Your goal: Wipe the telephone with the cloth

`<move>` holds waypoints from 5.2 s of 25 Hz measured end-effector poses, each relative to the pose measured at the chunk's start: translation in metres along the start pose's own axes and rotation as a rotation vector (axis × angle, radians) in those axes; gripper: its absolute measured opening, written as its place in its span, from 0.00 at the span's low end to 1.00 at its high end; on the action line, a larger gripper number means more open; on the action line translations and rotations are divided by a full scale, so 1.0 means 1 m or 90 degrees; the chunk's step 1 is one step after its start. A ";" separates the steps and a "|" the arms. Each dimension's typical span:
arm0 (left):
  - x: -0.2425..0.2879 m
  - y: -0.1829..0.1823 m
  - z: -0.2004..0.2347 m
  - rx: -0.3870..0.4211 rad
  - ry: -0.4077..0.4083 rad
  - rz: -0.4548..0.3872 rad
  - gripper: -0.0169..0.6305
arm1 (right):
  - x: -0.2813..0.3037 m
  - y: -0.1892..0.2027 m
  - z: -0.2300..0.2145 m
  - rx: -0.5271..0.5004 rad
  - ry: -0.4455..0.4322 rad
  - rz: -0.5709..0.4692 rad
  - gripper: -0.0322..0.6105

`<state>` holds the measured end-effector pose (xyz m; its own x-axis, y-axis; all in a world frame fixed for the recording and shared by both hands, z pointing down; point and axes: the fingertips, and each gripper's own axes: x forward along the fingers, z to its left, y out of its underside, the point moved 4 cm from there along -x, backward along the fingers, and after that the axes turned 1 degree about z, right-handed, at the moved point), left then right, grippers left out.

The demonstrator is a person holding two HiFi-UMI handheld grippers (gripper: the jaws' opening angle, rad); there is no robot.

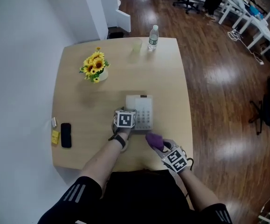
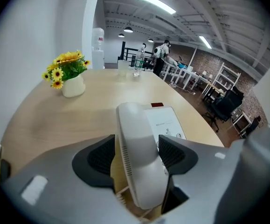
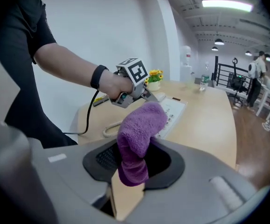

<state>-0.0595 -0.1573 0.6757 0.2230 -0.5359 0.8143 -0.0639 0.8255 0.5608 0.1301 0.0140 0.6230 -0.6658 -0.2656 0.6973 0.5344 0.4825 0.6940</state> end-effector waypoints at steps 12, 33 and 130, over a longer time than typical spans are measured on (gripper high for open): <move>0.004 0.001 -0.004 -0.052 0.058 -0.021 0.38 | -0.017 0.003 -0.017 0.039 0.008 -0.023 0.25; -0.270 -0.021 -0.023 -0.178 0.743 -0.411 0.35 | -0.045 -0.254 0.023 -0.316 0.008 -0.215 0.25; -0.276 0.046 0.037 -0.283 0.484 -0.403 0.34 | 0.181 -0.181 -0.107 -0.332 0.073 0.168 0.25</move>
<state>-0.1596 0.0218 0.4818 0.6457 -0.7636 0.0051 0.5987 0.5104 0.6173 -0.0309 -0.2110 0.6430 -0.4305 -0.2941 0.8533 0.8788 0.0791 0.4706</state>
